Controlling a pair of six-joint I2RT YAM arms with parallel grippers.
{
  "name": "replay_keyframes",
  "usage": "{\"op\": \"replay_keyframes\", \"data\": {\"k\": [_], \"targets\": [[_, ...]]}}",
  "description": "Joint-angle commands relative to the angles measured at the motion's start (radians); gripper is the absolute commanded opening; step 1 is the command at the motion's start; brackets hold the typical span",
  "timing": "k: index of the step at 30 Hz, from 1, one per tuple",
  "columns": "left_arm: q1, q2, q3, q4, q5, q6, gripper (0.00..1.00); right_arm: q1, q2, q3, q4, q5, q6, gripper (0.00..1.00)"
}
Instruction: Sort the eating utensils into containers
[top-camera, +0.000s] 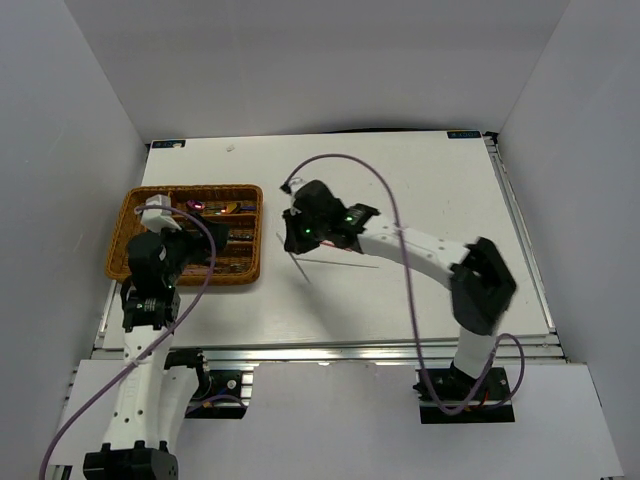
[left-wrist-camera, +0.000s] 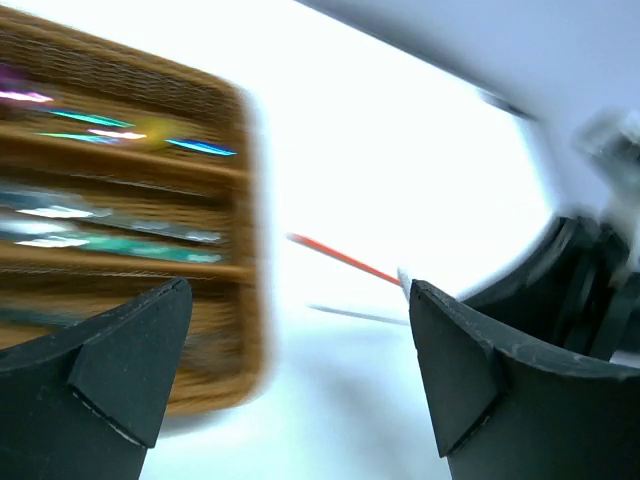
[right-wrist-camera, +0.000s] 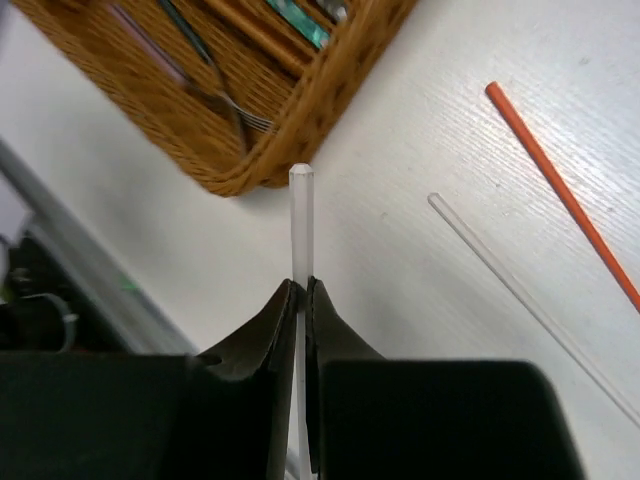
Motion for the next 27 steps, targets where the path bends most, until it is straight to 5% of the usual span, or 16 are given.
{"op": "replay_keyframes", "data": {"k": [1, 5, 17, 27], "targets": [[-0.011, 0.021, -0.108, 0.340, 0.463, -0.180, 0.98, -0.040, -0.194, -0.121, 0.180, -0.044, 0.109, 0.00], [-0.167, -0.014, -0.171, 0.585, 0.510, -0.394, 0.98, -0.058, -0.355, -0.279, 0.414, -0.100, 0.203, 0.00], [-0.732, 0.104, -0.171, 0.721, 0.269, -0.304, 0.98, -0.074, -0.619, -0.435, 0.621, -0.157, 0.335, 0.00], [-0.832, 0.253, -0.047, 0.646, 0.121, -0.213, 0.79, -0.074, -0.685, -0.486, 0.628, -0.144, 0.333, 0.00]]}}
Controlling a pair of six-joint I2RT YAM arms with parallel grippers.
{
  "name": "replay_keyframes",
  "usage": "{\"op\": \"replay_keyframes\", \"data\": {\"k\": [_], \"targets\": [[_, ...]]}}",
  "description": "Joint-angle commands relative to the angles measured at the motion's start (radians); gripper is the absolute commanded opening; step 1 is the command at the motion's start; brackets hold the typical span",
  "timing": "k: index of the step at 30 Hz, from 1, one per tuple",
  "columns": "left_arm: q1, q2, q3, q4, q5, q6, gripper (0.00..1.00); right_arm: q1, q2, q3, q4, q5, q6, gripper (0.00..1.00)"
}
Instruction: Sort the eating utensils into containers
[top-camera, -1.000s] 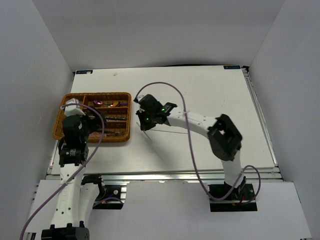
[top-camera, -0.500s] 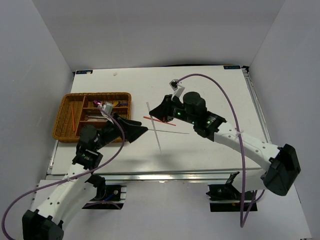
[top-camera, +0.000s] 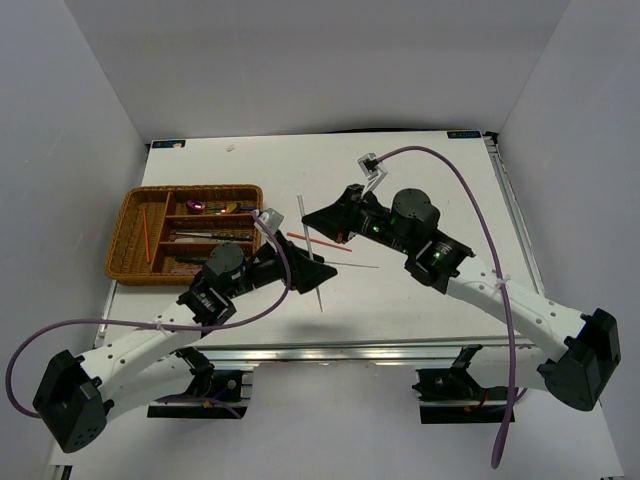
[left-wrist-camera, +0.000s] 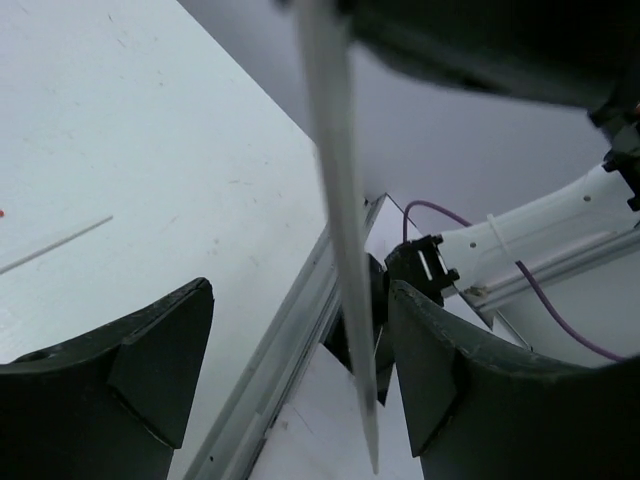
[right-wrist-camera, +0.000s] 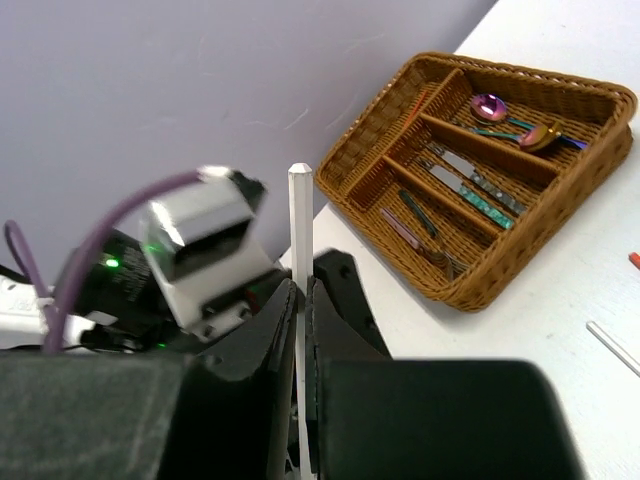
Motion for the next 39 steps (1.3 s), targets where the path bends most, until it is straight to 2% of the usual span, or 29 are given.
{"op": "replay_keyframes", "data": {"k": [1, 6, 9, 15, 18, 22, 25, 26, 27, 28, 29, 31, 32, 33, 36, 37, 38, 39], "targets": [[-0.007, -0.023, 0.059, 0.013, -0.053, 0.035, 0.79, -0.002, -0.027, -0.019, 0.031, 0.026, -0.005, 0.00], [-0.007, -0.083, 0.096, -0.091, -0.125, 0.083, 0.83, -0.002, -0.031, -0.041, 0.020, 0.052, -0.025, 0.00], [-0.007, -0.090, 0.107, -0.120, -0.141, 0.100, 0.80, -0.002, -0.039, -0.056, 0.046, 0.043, -0.021, 0.00], [-0.007, -0.064, 0.113, -0.149, -0.181, 0.115, 0.53, -0.001, -0.045, -0.053, 0.057, 0.020, -0.022, 0.00], [-0.006, -0.054, 0.122, -0.151, -0.202, 0.120, 0.34, -0.002, -0.047, -0.053, 0.060, -0.001, -0.030, 0.00], [-0.007, -0.025, 0.168, -0.201, -0.245, 0.135, 0.00, -0.001, -0.048, -0.061, 0.060, -0.007, -0.045, 0.00], [-0.006, -0.018, 0.229, -0.309, -0.349, 0.182, 0.00, -0.005, -0.047, -0.059, 0.054, -0.017, -0.074, 0.00], [-0.006, -0.014, 0.277, -0.417, -0.468, 0.205, 0.00, -0.014, -0.041, -0.032, 0.001, -0.009, -0.109, 0.31], [-0.007, -0.011, 0.306, -0.479, -0.534, 0.263, 0.00, -0.020, -0.036, -0.010, -0.050, 0.008, -0.131, 0.51], [-0.006, 0.008, 0.340, -0.616, -0.615, 0.294, 0.00, -0.030, -0.024, 0.020, -0.204, 0.082, -0.154, 0.71], [-0.006, 0.023, 0.375, -0.681, -0.817, 0.333, 0.00, -0.054, -0.016, 0.078, -0.295, 0.129, -0.175, 0.89], [-0.001, 0.058, 0.453, -0.804, -1.046, 0.441, 0.00, -0.099, -0.011, 0.103, -0.423, 0.227, -0.217, 0.89], [0.005, 0.096, 0.463, -0.810, -1.176, 0.477, 0.00, -0.156, -0.024, 0.096, -0.466, 0.227, -0.223, 0.89], [0.017, 0.121, 0.466, -0.803, -1.424, 0.570, 0.00, -0.187, -0.042, 0.038, -0.458, 0.214, -0.228, 0.89], [0.193, 0.262, 0.481, -0.699, -1.620, 0.804, 0.00, -0.260, -0.132, -0.100, -0.379, 0.097, -0.238, 0.89], [0.338, 0.303, 0.518, -0.656, -1.636, 0.825, 0.00, -0.272, -0.160, -0.116, -0.382, 0.076, -0.263, 0.89], [0.405, 0.345, 0.545, -0.654, -1.641, 0.828, 0.00, -0.274, -0.169, -0.125, -0.394, 0.079, -0.280, 0.89], [0.516, 0.418, 0.602, -0.656, -1.633, 0.807, 0.00, -0.275, -0.183, -0.134, -0.438, 0.097, -0.310, 0.89]]}}
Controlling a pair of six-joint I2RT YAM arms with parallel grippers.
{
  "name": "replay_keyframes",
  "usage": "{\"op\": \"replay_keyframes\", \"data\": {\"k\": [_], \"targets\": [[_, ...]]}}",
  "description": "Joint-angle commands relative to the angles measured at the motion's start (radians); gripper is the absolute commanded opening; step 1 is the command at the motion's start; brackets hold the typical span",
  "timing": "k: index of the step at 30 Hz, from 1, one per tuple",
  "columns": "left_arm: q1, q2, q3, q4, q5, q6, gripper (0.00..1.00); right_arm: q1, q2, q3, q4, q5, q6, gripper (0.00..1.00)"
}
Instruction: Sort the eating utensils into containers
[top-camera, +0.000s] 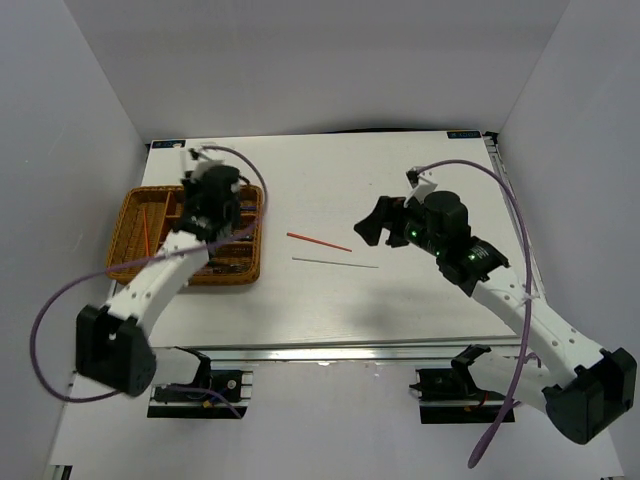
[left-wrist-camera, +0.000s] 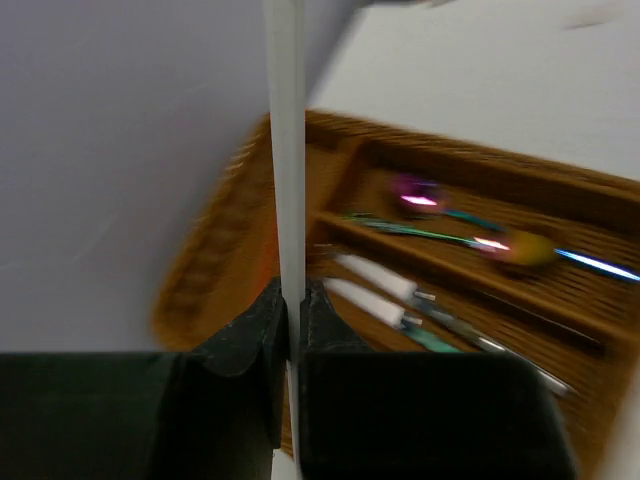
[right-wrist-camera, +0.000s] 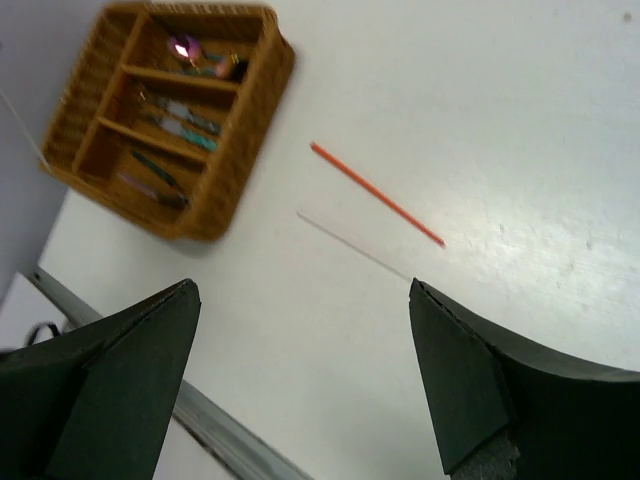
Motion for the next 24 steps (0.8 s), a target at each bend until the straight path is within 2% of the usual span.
{"op": "replay_keyframes", "data": {"k": [1, 3, 6, 8, 11, 15, 20, 24], "targets": [[0.263, 0.139, 0.114, 0.001, -0.278, 0.139, 0.00, -0.005, -0.053, -0.024, -0.074, -0.014, -0.098, 0.89], [0.363, 0.243, 0.145, 0.053, -0.351, 0.142, 0.00, -0.010, -0.097, -0.056, -0.102, -0.001, -0.112, 0.89], [0.441, 0.384, 0.216, 0.096, -0.342, 0.170, 0.00, -0.012, -0.155, -0.098, -0.090, -0.007, -0.123, 0.89], [0.452, 0.440, 0.230, 0.163, -0.376, 0.251, 0.00, -0.012, -0.171, -0.124, -0.084, -0.017, -0.118, 0.89], [0.454, 0.475, 0.170, 0.291, -0.366, 0.340, 0.00, -0.013, -0.185, -0.138, -0.072, -0.041, -0.110, 0.89], [0.454, 0.504, 0.098, 0.583, -0.385, 0.545, 0.00, -0.012, -0.200, -0.154, -0.058, -0.073, -0.103, 0.89], [0.454, 0.544, 0.050, 0.716, -0.336, 0.679, 0.00, -0.012, -0.219, -0.193, -0.041, -0.089, -0.095, 0.89], [0.492, 0.582, 0.020, 0.699, -0.294, 0.656, 0.00, -0.012, -0.232, -0.207, -0.044, -0.098, -0.092, 0.89]]}}
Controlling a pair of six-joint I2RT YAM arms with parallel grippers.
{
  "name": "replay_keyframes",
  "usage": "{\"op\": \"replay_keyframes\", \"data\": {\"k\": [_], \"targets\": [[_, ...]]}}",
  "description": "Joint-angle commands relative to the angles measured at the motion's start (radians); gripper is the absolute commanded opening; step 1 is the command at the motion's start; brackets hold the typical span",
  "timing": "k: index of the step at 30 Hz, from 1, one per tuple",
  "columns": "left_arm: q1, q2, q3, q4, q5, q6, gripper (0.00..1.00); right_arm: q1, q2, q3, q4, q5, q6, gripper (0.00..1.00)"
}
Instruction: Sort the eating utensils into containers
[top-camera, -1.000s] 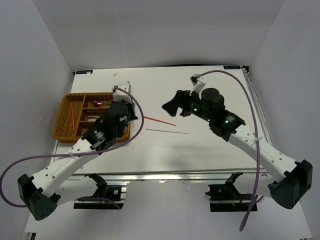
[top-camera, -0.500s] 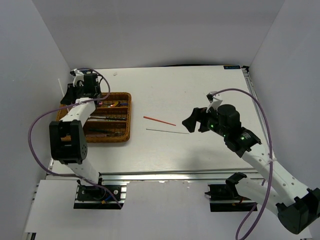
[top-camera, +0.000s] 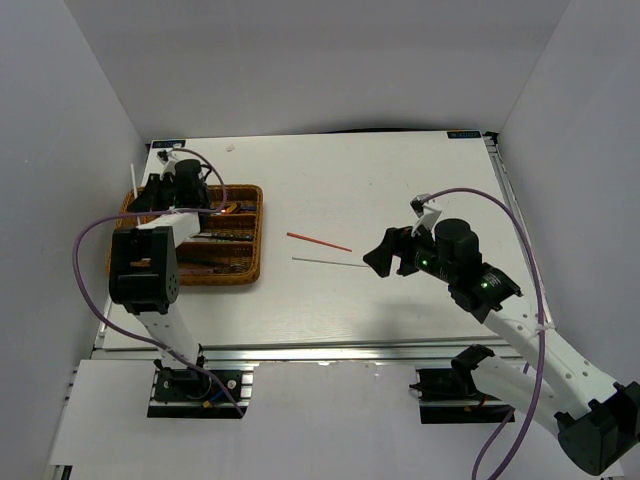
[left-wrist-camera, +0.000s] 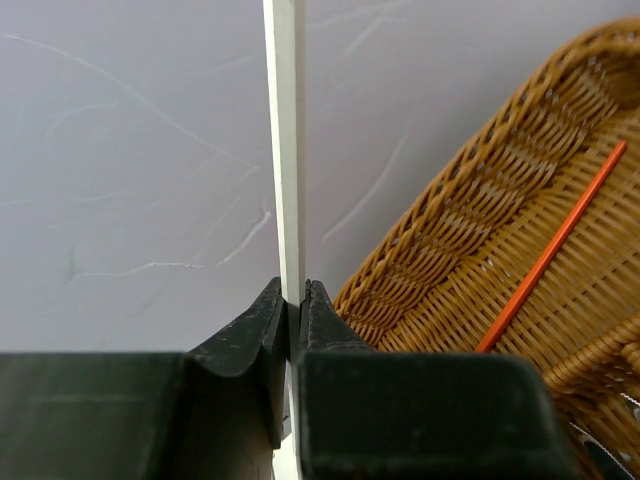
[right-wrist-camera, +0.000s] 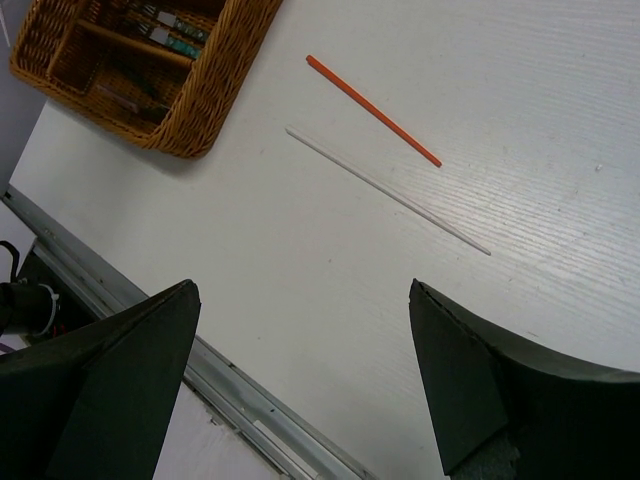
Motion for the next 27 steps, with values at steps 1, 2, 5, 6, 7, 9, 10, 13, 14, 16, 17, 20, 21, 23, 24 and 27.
{"op": "replay_keyframes", "data": {"k": [1, 2, 5, 6, 7, 9, 10, 13, 14, 16, 17, 20, 21, 23, 24, 27], "targets": [[0.034, 0.021, -0.024, 0.044, 0.038, 0.027, 0.00, -0.004, -0.029, -0.010, 0.038, -0.024, -0.002, 0.89], [0.046, 0.032, -0.028, 0.030, 0.045, -0.011, 0.00, -0.004, -0.034, -0.013, 0.037, -0.021, -0.002, 0.89], [0.074, 0.038, -0.041, -0.036, 0.084, -0.091, 0.00, -0.004, -0.037, -0.017, 0.032, -0.015, -0.004, 0.89], [0.078, 0.038, -0.044, -0.073, 0.111, -0.114, 0.00, -0.004, -0.037, -0.019, 0.032, -0.017, -0.004, 0.89], [0.085, 0.043, -0.041, -0.099, 0.130, -0.154, 0.01, -0.004, -0.037, -0.020, 0.034, -0.015, -0.002, 0.89], [0.089, 0.055, -0.034, -0.136, 0.153, -0.175, 0.02, -0.004, -0.036, -0.024, 0.041, -0.015, 0.003, 0.89], [0.089, 0.069, -0.024, -0.148, 0.183, -0.186, 0.05, -0.004, -0.037, -0.028, 0.045, -0.017, 0.004, 0.89], [0.089, 0.109, 0.008, -0.243, 0.214, -0.267, 0.10, -0.004, -0.029, -0.033, 0.057, -0.017, 0.013, 0.89], [0.091, 0.116, 0.012, -0.254, 0.225, -0.281, 0.11, -0.005, -0.020, -0.031, 0.057, -0.021, 0.016, 0.89], [0.092, 0.118, 0.002, -0.246, 0.228, -0.284, 0.15, -0.004, -0.017, -0.030, 0.058, -0.029, 0.018, 0.89], [0.091, 0.116, 0.001, -0.253, 0.239, -0.304, 0.23, -0.004, -0.016, -0.028, 0.058, -0.029, 0.018, 0.89], [0.092, 0.107, 0.001, -0.250, 0.239, -0.310, 0.41, -0.004, -0.016, -0.021, 0.054, -0.030, 0.018, 0.89], [0.091, 0.104, 0.015, -0.256, 0.239, -0.315, 0.43, -0.004, -0.016, -0.019, 0.052, -0.030, 0.018, 0.89], [0.091, 0.087, 0.042, -0.274, 0.234, -0.332, 0.47, -0.004, -0.017, -0.017, 0.046, -0.032, 0.018, 0.89], [0.091, 0.083, 0.074, -0.297, 0.230, -0.344, 0.56, -0.005, -0.017, -0.013, 0.043, -0.034, 0.018, 0.89], [0.091, 0.058, 0.151, -0.375, 0.242, -0.396, 0.72, -0.004, -0.008, -0.001, 0.026, -0.038, 0.016, 0.89]]}}
